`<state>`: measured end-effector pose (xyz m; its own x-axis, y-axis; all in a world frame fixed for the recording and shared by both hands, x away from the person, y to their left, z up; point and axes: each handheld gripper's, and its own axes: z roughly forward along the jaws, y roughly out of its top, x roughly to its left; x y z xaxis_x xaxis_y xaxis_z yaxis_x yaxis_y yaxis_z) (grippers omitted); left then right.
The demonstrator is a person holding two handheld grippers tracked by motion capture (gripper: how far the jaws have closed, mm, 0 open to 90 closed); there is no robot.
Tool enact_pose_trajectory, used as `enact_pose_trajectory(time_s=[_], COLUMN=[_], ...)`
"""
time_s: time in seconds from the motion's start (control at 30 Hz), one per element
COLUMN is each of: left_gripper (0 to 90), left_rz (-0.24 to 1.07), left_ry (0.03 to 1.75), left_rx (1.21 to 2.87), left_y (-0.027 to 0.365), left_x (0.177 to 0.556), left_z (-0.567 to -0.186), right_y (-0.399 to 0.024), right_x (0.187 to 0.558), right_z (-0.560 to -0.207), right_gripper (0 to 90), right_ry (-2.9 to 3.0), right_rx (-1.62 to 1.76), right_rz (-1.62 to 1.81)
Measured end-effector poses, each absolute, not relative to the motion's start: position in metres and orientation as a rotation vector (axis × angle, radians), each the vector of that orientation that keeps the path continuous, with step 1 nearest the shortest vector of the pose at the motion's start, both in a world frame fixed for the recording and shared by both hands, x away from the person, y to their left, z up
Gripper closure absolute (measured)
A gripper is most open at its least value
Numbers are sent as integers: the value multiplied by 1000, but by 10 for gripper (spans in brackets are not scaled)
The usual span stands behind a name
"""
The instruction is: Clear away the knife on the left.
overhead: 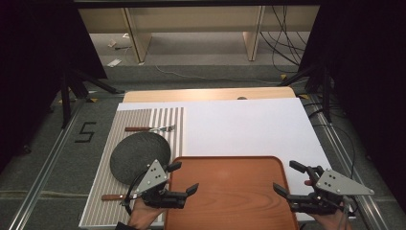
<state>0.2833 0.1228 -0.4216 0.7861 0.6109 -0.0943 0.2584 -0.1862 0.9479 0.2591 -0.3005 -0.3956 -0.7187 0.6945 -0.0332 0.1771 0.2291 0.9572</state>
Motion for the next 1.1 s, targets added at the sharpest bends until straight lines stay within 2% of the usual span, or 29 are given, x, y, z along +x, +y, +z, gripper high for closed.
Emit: enact_pose_trajectory(time_s=[0.5, 1.1], left_gripper=[143, 149], left_rz=[354, 326], left_ry=[674, 643], left_rx=[1779, 1861], left_y=[122, 120], left_x=[285, 287], left_z=[-420, -416], right_y=[-300, -299], right_x=[259, 259], right_z=[-396, -396], right_gripper=[160, 161], right_ry=[2060, 2062], right_rx=[794, 796], right_rz=[1496, 1493])
